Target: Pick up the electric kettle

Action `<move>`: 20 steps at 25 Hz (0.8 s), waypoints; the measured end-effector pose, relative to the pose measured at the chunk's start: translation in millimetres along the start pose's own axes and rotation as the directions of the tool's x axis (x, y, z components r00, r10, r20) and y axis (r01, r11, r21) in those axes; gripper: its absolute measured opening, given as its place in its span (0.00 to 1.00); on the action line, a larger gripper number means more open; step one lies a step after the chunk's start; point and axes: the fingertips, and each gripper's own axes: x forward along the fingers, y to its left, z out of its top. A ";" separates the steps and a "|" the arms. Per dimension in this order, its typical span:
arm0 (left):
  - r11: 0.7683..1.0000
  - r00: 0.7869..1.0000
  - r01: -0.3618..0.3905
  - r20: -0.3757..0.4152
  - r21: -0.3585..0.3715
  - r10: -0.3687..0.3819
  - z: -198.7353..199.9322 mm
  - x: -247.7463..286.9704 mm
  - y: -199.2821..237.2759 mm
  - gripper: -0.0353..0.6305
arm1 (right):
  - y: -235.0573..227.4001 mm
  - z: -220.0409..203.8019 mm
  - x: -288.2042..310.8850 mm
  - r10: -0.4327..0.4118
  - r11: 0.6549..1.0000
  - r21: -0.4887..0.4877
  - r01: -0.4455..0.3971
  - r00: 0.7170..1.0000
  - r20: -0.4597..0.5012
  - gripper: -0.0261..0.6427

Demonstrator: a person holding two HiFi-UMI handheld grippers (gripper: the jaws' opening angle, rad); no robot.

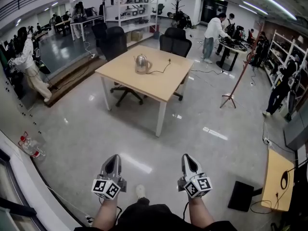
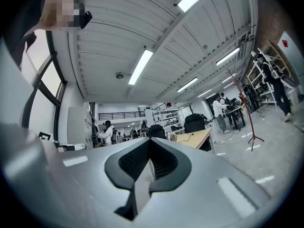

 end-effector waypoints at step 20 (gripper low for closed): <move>1.000 1.000 0.003 -0.008 0.007 -0.003 10.9 125.8 72.5 0.05 | -24.1 14.2 142.8 0.043 0.999 -0.008 -0.043 0.999 0.004 0.04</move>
